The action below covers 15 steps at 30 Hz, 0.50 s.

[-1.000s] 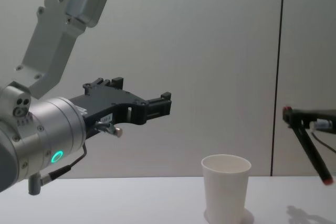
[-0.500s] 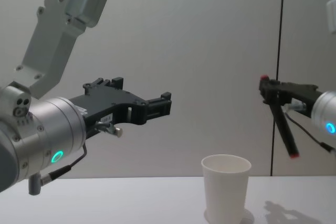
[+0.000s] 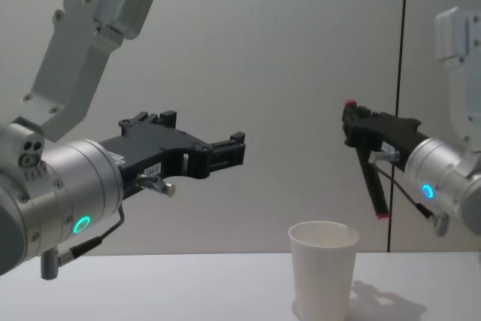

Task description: Place the pen into the pen holder.

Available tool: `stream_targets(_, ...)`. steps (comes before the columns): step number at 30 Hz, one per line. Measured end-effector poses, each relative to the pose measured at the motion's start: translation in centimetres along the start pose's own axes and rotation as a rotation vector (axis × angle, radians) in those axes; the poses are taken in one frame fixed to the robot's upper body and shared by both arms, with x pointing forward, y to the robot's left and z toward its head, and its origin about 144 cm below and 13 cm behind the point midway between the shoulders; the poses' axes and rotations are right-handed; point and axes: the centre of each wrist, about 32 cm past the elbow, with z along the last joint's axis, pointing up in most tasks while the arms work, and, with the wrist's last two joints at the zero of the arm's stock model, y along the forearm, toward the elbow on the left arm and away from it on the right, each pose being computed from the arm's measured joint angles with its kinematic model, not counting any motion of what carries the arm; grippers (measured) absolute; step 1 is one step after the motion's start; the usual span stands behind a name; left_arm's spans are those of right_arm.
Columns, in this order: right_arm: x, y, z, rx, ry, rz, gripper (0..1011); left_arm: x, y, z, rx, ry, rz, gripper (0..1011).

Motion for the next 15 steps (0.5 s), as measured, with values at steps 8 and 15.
stream_targets(8,-0.6,0.9,-1.7,0.034,0.011,0.010,159,0.0,0.0,0.0,0.000,0.000,0.000,1003)
stream_targets(15,-1.1,1.3,-3.1,0.054,0.022,0.021,159,0.0,0.0,0.0,0.000,0.000,0.000,1003)
